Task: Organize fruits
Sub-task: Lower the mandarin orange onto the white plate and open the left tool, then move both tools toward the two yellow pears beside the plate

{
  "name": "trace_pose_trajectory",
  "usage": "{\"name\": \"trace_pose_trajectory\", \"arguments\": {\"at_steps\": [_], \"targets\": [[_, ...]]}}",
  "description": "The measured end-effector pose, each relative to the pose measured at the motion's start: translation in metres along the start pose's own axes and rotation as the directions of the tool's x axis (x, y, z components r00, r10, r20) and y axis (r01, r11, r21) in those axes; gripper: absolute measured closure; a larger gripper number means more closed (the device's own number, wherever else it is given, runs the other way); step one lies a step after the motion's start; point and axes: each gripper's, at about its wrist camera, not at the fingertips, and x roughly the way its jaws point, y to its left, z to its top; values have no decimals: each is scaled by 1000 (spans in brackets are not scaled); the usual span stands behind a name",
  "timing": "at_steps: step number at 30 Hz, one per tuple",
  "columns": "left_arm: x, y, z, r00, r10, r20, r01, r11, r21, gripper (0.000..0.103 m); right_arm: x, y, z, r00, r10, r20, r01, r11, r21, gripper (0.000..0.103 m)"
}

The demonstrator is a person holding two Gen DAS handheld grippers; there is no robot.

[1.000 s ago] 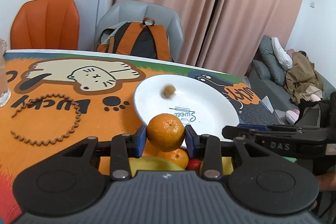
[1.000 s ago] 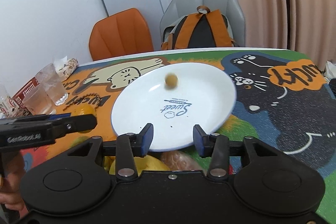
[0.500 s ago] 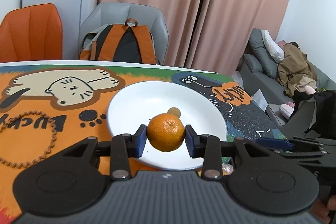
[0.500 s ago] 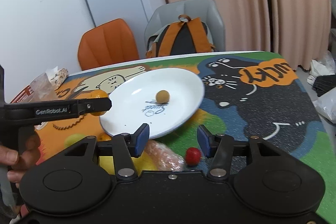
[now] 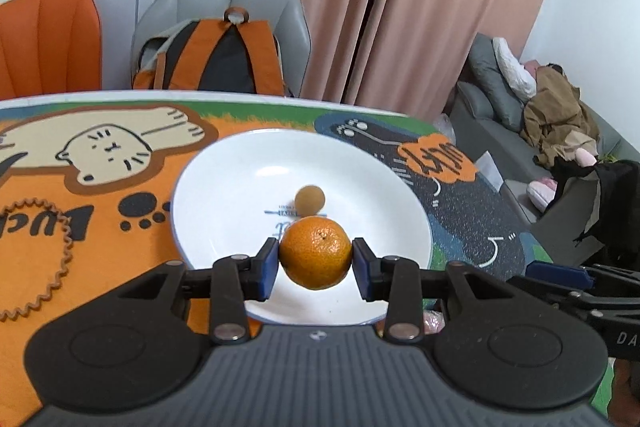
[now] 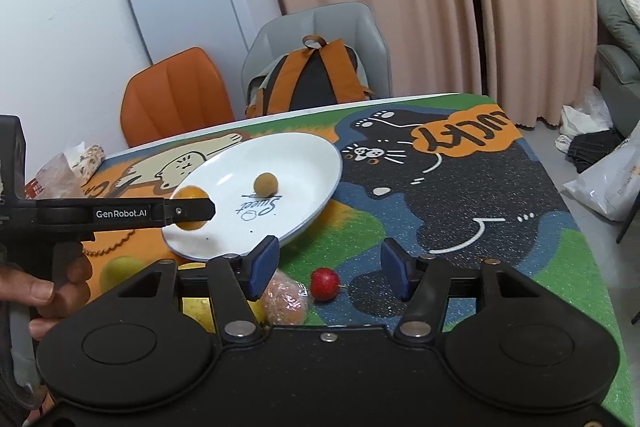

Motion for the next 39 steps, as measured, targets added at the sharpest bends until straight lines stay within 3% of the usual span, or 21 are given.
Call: {"name": "trace_pose_trajectory", "arguments": {"at_steps": [14, 22, 29, 39], "targets": [[-32, 10, -5, 997, 67, 27, -66, 997, -40, 53, -6, 7, -7, 999, 36, 3, -36, 999, -1, 43], [-55, 13, -15, 995, 98, 34, -96, 994, -55, 35, -14, 18, -9, 998, 63, 10, -63, 998, -9, 40], [-72, 15, -25, 993, 113, 42, -110, 991, -72, 25, -19, 28, -10, 997, 77, 11, -77, 997, -24, 39], [-88, 23, -39, 990, 136, 28, -132, 986, -104, 18, -27, 43, -14, 995, 101, -3, -101, 993, -66, 20]]}}
